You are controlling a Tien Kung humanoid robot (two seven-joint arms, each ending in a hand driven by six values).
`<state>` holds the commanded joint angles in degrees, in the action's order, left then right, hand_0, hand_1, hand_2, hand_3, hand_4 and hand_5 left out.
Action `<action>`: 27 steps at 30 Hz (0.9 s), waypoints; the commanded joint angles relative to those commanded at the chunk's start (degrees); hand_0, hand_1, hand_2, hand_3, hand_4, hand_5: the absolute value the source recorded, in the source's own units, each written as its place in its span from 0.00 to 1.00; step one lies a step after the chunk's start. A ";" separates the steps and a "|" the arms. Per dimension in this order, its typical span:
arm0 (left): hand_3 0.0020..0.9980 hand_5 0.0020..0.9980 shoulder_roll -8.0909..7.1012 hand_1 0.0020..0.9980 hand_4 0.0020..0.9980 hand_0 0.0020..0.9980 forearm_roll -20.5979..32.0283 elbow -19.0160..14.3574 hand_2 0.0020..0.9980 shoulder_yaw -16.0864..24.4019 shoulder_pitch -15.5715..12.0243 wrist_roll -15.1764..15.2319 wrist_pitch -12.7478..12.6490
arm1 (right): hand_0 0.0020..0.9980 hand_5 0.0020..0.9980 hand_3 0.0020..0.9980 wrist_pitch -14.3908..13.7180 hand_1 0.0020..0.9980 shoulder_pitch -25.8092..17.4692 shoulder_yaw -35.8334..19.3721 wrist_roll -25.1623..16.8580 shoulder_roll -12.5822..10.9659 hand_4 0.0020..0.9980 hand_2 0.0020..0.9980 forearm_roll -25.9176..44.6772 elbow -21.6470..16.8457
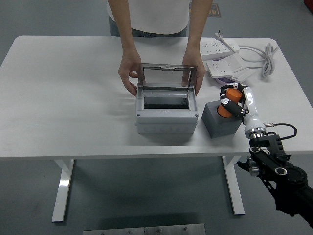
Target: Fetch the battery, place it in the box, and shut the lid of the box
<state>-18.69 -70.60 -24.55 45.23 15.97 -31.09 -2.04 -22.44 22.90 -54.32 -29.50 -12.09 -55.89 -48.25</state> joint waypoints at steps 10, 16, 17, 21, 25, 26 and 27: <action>0.54 0.00 0.04 0.70 0.50 0.63 -0.59 -0.02 0.57 0.25 0.21 0.32 -0.33 | 0.21 0.00 0.47 -1.51 0.25 0.88 -0.66 -0.02 0.03 0.27 0.38 -0.39 -0.75; 0.54 0.00 -0.01 0.70 0.50 0.63 -0.75 -0.05 0.57 0.33 0.19 0.24 -0.35 | 0.21 0.00 0.50 -2.23 0.25 2.09 -1.94 1.80 -0.58 0.22 0.38 -4.82 -3.12; 0.54 0.00 -0.01 0.70 0.50 0.63 -0.74 -0.06 0.57 0.34 0.17 0.21 -0.35 | 0.21 0.00 0.50 -2.44 0.25 2.24 -2.40 2.47 -0.77 0.22 0.38 -6.11 -3.76; 0.54 0.00 -0.07 0.70 0.50 0.63 -0.48 -0.11 0.57 0.29 0.03 0.05 -0.43 | 0.20 0.00 0.50 -3.86 0.25 2.96 -4.97 6.60 -1.92 0.21 0.38 -13.52 -7.57; 0.54 0.00 -0.17 0.70 0.50 0.63 -0.32 -0.15 0.57 0.26 -0.08 -0.08 -0.55 | 0.20 0.00 0.50 -4.46 0.25 3.85 -6.22 10.72 -3.15 0.20 0.38 -22.30 -11.28; 0.54 0.00 -0.23 0.70 0.50 0.63 -0.22 -0.16 0.57 0.22 -0.10 -0.09 -0.62 | 0.20 0.00 0.50 -4.21 0.25 4.25 -6.04 11.94 -3.50 0.20 0.38 -24.68 -12.29; 0.54 0.00 -0.28 0.70 0.50 0.63 -0.17 -0.17 0.57 0.20 -0.11 -0.11 -0.65 | 0.20 0.00 0.50 -3.93 0.25 4.58 -5.77 13.00 -3.76 0.20 0.38 -26.75 -13.05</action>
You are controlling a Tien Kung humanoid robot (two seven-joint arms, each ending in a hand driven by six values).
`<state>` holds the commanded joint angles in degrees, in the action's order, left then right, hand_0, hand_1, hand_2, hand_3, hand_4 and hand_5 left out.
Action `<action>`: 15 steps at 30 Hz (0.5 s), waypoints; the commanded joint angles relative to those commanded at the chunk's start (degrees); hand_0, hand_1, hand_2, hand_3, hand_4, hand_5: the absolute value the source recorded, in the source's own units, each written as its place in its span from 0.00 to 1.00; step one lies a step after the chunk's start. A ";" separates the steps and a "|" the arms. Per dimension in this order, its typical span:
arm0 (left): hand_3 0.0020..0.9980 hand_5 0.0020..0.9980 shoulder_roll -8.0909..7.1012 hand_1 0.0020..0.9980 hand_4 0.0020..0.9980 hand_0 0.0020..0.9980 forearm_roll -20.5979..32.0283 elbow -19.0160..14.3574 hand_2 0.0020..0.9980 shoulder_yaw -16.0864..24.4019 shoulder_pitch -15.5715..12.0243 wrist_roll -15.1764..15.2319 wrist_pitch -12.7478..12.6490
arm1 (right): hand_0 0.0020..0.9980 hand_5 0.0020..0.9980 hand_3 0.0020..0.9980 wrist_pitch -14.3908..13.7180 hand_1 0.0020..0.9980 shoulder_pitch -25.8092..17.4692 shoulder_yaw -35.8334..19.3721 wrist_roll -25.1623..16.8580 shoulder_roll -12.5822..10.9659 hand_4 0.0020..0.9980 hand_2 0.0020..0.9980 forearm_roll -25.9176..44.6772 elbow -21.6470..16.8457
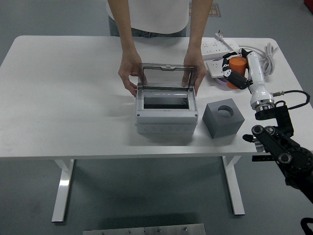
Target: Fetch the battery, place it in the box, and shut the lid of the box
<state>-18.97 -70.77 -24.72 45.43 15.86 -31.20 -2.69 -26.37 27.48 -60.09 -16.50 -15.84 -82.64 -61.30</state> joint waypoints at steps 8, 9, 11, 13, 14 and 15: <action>0.54 0.00 -0.31 0.70 0.50 0.63 0.59 -0.07 0.57 -0.22 0.03 -0.15 -0.09 | 0.17 0.00 0.50 4.79 0.23 2.82 4.50 10.25 -0.61 0.22 0.37 -17.24 -4.01; 0.54 0.00 -0.32 0.70 0.50 0.63 0.66 -0.08 0.57 -0.24 0.00 -0.20 -0.08 | 0.16 0.00 0.50 5.47 0.22 3.21 5.24 11.66 -0.46 0.23 0.36 -19.44 -4.29; 0.54 0.00 -0.36 0.70 0.50 0.63 0.67 -0.11 0.57 -0.19 -0.07 -0.33 -0.05 | 0.16 0.00 0.50 6.52 0.22 3.89 6.48 14.24 -0.11 0.23 0.36 -23.19 -4.72; 0.54 0.00 -0.40 0.70 0.50 0.63 0.61 -0.15 0.57 -0.05 -0.16 -0.52 -0.01 | 0.16 0.00 0.50 7.35 0.22 4.62 7.76 17.02 0.41 0.23 0.36 -26.87 -5.03; 0.54 0.00 -0.43 0.70 0.50 0.63 0.58 -0.17 0.57 0.00 -0.21 -0.60 0.00 | 0.16 0.00 0.50 7.62 0.22 4.94 8.34 18.27 0.68 0.23 0.36 -28.49 -5.17; 0.54 0.00 -0.45 0.70 0.50 0.63 0.57 -0.18 0.57 0.04 -0.24 -0.66 0.00 | 0.16 0.00 0.51 7.74 0.22 5.15 8.72 19.11 0.88 0.23 0.37 -29.58 -5.27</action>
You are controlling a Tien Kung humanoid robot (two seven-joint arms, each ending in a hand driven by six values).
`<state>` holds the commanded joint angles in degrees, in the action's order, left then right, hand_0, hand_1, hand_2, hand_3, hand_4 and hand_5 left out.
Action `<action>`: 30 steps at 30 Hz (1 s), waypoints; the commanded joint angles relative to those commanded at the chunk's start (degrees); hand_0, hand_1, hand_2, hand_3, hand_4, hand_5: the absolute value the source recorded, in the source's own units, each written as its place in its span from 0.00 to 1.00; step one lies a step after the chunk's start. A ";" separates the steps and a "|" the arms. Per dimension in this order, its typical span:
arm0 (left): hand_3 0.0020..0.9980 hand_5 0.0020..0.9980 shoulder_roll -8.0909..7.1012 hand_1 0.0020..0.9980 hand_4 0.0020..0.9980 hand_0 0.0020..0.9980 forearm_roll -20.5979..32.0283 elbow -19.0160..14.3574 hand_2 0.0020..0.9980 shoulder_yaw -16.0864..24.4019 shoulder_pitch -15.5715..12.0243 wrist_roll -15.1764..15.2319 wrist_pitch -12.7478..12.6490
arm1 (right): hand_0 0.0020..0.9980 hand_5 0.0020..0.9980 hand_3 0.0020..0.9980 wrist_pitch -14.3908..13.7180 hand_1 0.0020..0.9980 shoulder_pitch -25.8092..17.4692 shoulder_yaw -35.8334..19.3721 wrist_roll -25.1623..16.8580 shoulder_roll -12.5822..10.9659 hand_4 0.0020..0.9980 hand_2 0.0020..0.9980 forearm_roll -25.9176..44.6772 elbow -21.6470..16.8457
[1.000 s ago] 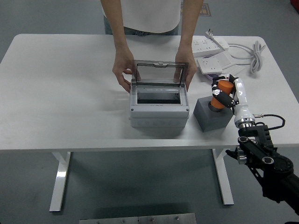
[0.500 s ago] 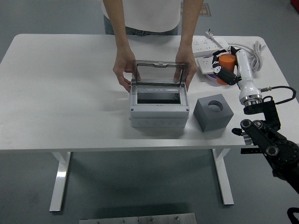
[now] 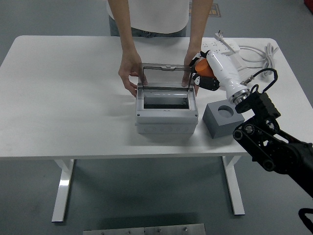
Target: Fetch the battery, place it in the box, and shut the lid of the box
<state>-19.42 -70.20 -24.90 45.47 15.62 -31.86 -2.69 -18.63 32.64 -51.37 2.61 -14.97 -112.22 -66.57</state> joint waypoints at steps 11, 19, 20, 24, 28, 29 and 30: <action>0.54 0.00 -0.31 0.70 0.50 0.63 -0.38 -0.14 0.57 0.51 -0.31 -0.56 0.10 | 0.16 0.00 0.50 0.54 0.22 1.16 3.62 3.63 1.47 0.24 0.36 -5.80 -1.90; 0.54 0.00 -0.45 0.70 0.50 0.63 -0.51 -0.19 0.57 0.67 -0.28 -0.70 0.31 | 0.10 0.00 0.48 0.14 0.18 1.80 5.98 4.09 3.05 0.24 0.35 -2.09 -0.79; 0.54 0.00 -0.47 0.70 0.50 0.63 -0.55 -0.20 0.57 0.71 -0.26 -0.73 0.35 | 0.10 0.00 0.48 0.02 0.18 1.94 6.31 4.05 3.37 0.24 0.35 -1.64 -0.41; 0.54 0.00 -0.54 0.70 0.50 0.63 -0.90 -0.24 0.57 0.94 -0.02 -0.91 0.67 | 0.09 0.00 0.48 -0.58 0.18 2.97 8.23 3.83 5.33 0.24 0.35 -0.26 2.11; 0.54 0.00 -0.61 0.70 0.50 0.63 -1.18 -0.27 0.57 1.10 0.23 -1.02 0.91 | 0.09 0.00 0.48 -0.93 0.18 4.23 9.87 3.64 6.81 0.24 0.35 0.52 4.51; 0.54 0.00 -0.63 0.70 0.50 0.63 -1.24 -0.28 0.57 1.14 0.29 -1.06 0.96 | 0.09 0.00 0.48 -0.94 0.18 4.60 10.25 3.60 7.12 0.24 0.35 0.68 5.18; 0.54 0.00 -0.64 0.70 0.50 0.63 -1.32 -0.29 0.57 1.20 0.34 -1.11 1.01 | 0.08 0.00 0.49 -0.92 0.17 4.97 10.62 3.57 7.42 0.23 0.35 0.79 5.87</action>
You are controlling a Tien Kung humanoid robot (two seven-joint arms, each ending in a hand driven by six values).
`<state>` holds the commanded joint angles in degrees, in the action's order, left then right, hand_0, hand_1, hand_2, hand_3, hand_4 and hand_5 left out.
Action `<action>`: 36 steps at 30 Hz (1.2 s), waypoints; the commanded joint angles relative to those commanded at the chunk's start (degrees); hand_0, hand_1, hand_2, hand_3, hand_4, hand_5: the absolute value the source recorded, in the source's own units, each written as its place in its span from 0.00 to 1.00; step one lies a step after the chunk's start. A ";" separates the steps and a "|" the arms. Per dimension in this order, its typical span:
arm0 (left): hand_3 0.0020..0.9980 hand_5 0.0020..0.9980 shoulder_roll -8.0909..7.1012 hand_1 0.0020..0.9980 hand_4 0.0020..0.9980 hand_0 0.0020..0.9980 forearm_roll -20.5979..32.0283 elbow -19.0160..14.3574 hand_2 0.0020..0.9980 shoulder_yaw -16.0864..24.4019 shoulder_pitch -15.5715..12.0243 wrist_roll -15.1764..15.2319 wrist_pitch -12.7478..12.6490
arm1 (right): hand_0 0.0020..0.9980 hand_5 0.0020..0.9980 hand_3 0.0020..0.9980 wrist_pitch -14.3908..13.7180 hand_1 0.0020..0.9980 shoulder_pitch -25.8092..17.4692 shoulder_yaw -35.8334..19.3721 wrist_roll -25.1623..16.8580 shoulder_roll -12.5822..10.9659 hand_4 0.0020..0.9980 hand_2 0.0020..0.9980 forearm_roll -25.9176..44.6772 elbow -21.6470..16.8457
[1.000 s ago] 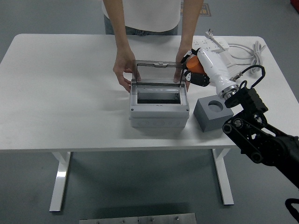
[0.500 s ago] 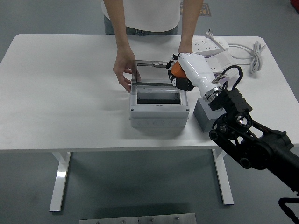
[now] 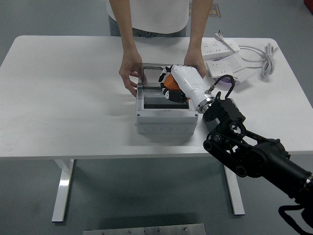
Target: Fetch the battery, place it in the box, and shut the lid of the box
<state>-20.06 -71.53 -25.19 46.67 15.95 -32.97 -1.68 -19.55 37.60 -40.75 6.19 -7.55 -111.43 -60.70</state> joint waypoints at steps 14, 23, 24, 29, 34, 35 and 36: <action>0.54 0.00 0.01 0.70 0.50 0.63 -1.33 -0.03 0.57 0.74 0.50 -0.25 0.35 | 0.08 0.00 0.49 4.25 0.17 5.05 7.21 1.05 1.14 0.22 0.35 -5.65 6.84; 0.54 0.00 0.09 0.70 0.50 0.63 -1.47 -0.03 0.57 0.74 0.77 -0.22 0.49 | 0.08 0.00 0.49 6.55 0.17 7.18 8.81 2.25 1.64 0.21 0.34 -6.31 8.26; 0.54 0.00 0.10 0.70 0.50 0.63 -1.47 -0.03 0.57 0.74 0.77 -0.25 0.50 | 0.04 0.00 0.39 6.71 0.17 7.26 8.76 2.20 1.69 0.20 0.30 -6.11 8.33; 0.54 0.00 0.15 0.70 0.50 0.63 -1.50 -0.07 0.57 0.77 0.76 -0.33 0.56 | 0.04 0.00 0.39 7.90 0.17 7.28 8.48 1.30 1.90 0.20 0.30 -3.89 8.74; 0.54 0.00 0.10 0.70 0.50 0.63 -1.48 -0.08 0.57 0.75 0.76 -0.31 0.55 | 0.04 0.00 0.39 7.80 0.18 6.93 8.17 0.21 2.26 0.20 0.30 -1.44 8.93; 0.54 0.00 0.11 0.70 0.50 0.63 -1.53 -0.08 0.57 0.78 0.75 -0.32 0.57 | 0.04 0.00 0.39 7.73 0.18 6.88 8.14 0.05 2.33 0.20 0.30 -1.09 8.92; 0.54 0.00 0.11 0.70 0.50 0.63 -1.56 -0.08 0.57 0.80 0.75 -0.34 0.58 | 0.11 0.00 0.56 7.65 0.21 6.84 8.13 -0.09 2.40 0.26 0.36 -0.79 8.90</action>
<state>-19.95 -73.09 -25.27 47.47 16.70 -33.31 -1.10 -11.89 44.45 -32.62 6.10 -5.15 -112.22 -51.80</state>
